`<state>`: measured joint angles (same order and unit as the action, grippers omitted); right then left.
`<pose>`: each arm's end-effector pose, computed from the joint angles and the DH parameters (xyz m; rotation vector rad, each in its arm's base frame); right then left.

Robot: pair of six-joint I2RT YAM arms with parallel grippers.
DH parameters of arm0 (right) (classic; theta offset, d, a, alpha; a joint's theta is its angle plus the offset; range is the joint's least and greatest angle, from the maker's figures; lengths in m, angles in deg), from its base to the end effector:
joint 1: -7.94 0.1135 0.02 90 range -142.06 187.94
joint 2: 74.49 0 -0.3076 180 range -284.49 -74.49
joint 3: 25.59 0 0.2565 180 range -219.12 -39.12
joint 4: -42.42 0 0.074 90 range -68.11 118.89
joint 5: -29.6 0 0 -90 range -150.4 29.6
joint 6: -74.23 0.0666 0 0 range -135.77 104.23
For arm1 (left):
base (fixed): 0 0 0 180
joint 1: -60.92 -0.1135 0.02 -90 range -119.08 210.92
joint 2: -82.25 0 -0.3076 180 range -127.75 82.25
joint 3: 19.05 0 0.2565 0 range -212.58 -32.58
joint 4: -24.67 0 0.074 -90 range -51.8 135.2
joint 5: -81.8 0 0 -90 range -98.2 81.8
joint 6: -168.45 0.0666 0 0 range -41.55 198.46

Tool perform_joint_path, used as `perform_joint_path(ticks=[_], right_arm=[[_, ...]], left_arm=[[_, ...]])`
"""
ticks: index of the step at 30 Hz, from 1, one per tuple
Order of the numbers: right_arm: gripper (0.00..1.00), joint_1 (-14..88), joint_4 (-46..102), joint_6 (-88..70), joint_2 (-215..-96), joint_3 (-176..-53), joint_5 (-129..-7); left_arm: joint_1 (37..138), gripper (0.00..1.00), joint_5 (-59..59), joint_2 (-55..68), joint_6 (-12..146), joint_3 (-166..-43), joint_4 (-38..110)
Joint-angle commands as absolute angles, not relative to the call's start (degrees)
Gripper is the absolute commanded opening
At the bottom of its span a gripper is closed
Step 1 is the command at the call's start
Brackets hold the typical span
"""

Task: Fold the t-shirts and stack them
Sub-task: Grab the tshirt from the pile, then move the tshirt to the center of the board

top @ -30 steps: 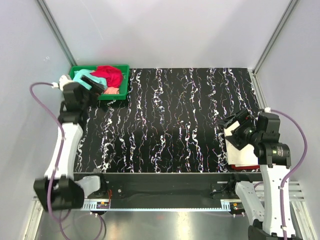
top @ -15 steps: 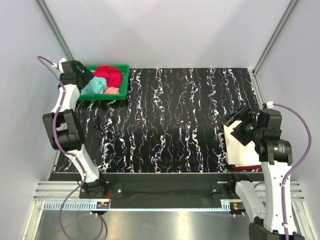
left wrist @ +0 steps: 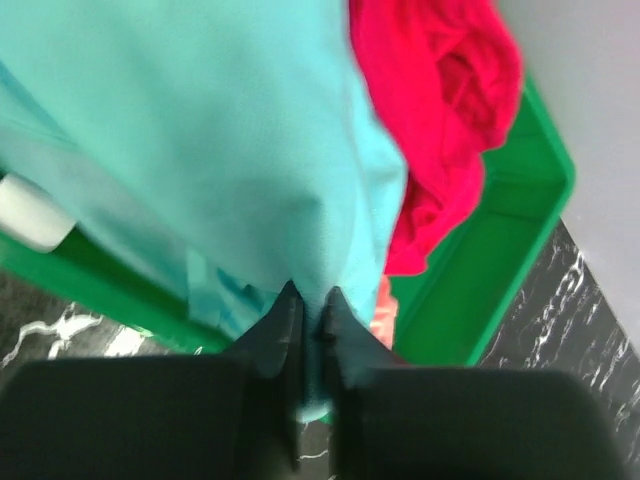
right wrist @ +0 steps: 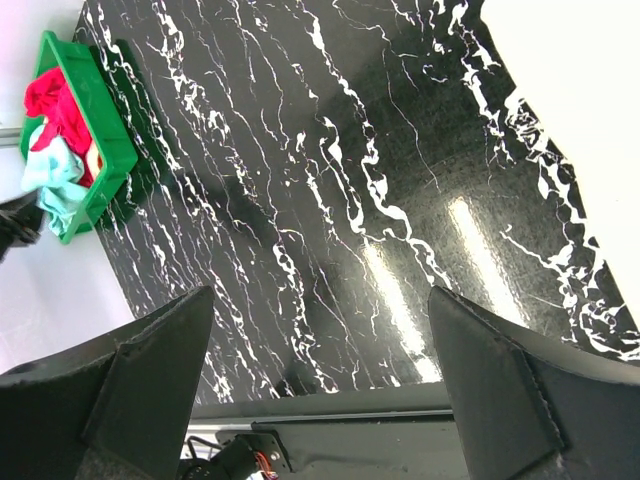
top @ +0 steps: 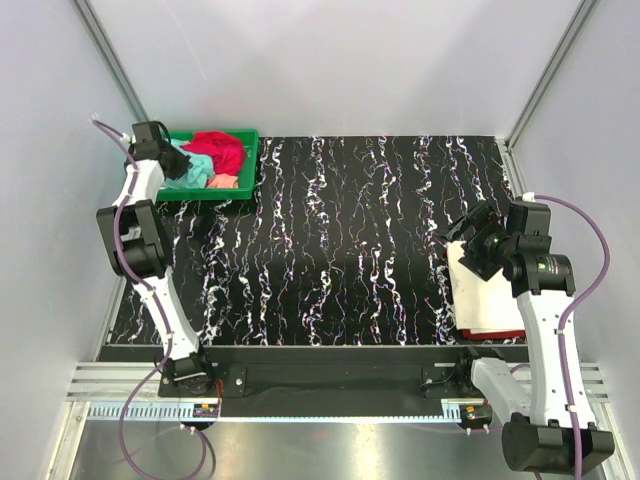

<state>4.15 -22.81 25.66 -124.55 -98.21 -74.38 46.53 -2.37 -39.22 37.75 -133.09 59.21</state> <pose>0.1620 0.0054 0.3538 0.7919 2.2320 0.6088 0.5240 0.1275 0.2489 -1.0279 2.0848 -0.3509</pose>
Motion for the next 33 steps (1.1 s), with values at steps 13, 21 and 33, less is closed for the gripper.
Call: perform_joint_path(ticks=[13, 21, 33], right_arm=[[1.00, 5.12, -20.59, 24.57, -123.62, -101.61, -75.17], [1.00, 11.89, -19.80, 26.77, -123.79, -100.29, -76.74], [1.00, 19.19, -19.10, 25.63, -133.70, -101.34, -84.12]], left_arm=[[47.47, 0.00, 8.41, -14.38, 40.31, -148.59, 57.18], [55.63, 0.00, 4.46, 7.96, 46.20, -138.60, 63.59], [96.07, 0.99, -4.30, 22.84, 38.19, -94.45, 77.19]])
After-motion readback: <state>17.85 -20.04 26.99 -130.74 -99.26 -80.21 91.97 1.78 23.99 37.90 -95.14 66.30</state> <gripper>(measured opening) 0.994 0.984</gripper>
